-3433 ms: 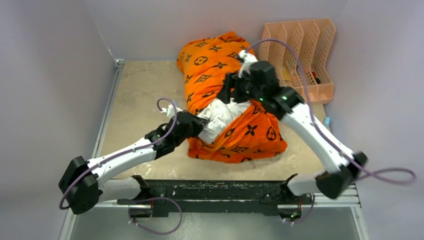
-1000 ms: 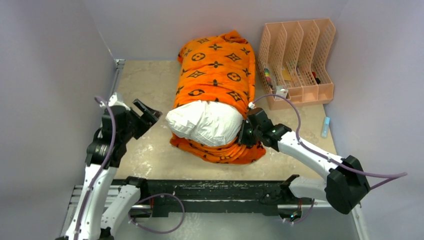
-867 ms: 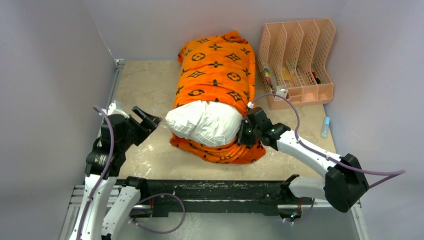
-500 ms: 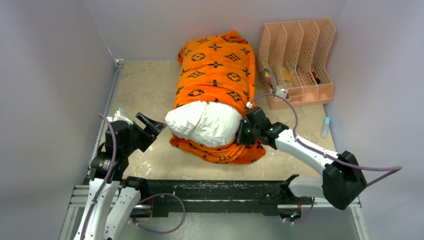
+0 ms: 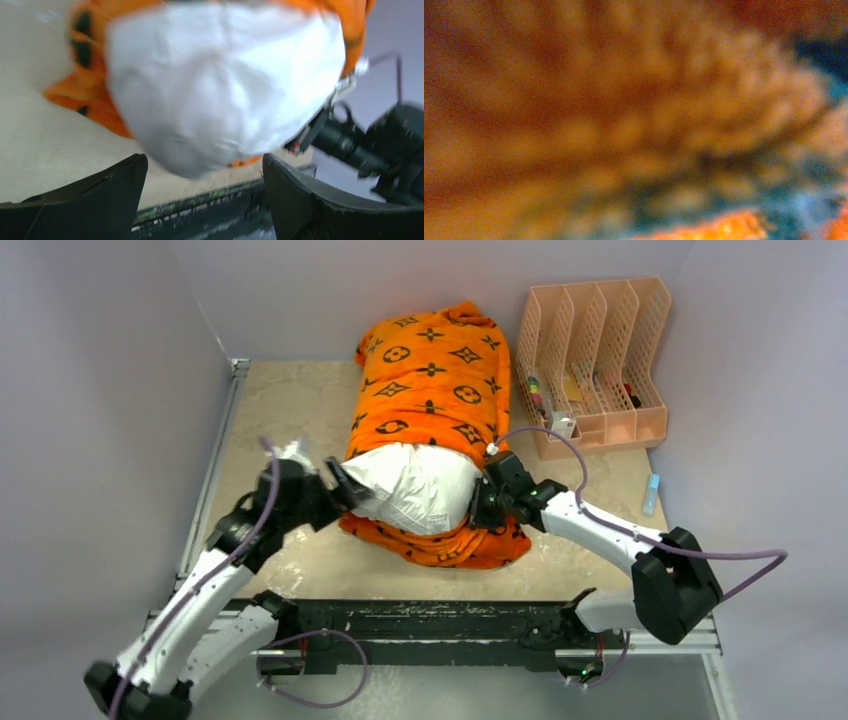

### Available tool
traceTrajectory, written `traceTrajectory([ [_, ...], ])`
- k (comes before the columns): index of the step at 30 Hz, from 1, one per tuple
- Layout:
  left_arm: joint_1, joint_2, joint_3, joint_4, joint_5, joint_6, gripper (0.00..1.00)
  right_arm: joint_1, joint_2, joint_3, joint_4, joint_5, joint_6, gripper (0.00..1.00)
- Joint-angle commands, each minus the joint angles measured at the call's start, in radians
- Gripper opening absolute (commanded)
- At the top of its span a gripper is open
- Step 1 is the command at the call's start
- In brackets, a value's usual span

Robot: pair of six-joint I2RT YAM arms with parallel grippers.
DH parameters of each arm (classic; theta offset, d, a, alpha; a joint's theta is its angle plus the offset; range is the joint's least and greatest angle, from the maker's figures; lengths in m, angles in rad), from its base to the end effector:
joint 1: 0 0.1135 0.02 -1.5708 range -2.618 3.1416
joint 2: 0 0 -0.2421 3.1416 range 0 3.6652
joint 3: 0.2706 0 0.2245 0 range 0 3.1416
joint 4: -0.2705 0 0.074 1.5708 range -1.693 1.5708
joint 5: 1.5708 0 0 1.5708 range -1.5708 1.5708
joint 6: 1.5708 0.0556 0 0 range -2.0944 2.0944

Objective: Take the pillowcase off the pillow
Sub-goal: Remove the pillow from the pillowcase.

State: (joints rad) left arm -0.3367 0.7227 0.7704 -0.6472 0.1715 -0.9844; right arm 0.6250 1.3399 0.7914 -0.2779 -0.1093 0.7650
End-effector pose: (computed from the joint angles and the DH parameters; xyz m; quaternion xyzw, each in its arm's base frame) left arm 0.1460 -0.0611 0.2712 -0.2425 0.8480 -0.3452 0.3208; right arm 0.2139 0.1618 0.1925 0.0452 0.9292 0.2716 0.2464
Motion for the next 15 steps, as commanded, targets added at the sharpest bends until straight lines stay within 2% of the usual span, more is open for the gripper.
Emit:
traceTrajectory([
  [1, -0.419, 0.186, 0.126, 0.125, -0.285, 0.016, 0.85, -0.004, 0.022, 0.046, 0.064, -0.002, -0.013, 0.0],
  [3, -0.593, 0.246, 0.182, 0.134, -0.474, -0.031, 0.85, -0.004, 0.016, 0.053, 0.049, 0.009, -0.017, 0.0],
  [4, -0.627, 0.251, 0.179, 0.141, -0.555, -0.08, 0.87, -0.004, 0.008, 0.051, 0.049, 0.015, -0.018, 0.0],
  [7, -0.647, 0.209, 0.084, 0.169, -0.675, -0.222, 0.88, -0.004, -0.011, 0.036, 0.054, 0.013, -0.013, 0.0],
  [9, -0.659, 0.175, -0.007, 0.259, -0.69, -0.286, 0.88, -0.004, -0.02, 0.035, 0.058, 0.009, -0.003, 0.0],
  [12, -0.721, 0.201, -0.063, 0.278, -0.766, -0.405, 0.88, -0.004, -0.029, 0.027, 0.078, -0.02, 0.007, 0.0],
  [15, -0.798, 0.278, -0.061, 0.306, -0.831, -0.46, 0.89, -0.004, -0.033, 0.033, 0.082, -0.029, 0.008, 0.0],
])
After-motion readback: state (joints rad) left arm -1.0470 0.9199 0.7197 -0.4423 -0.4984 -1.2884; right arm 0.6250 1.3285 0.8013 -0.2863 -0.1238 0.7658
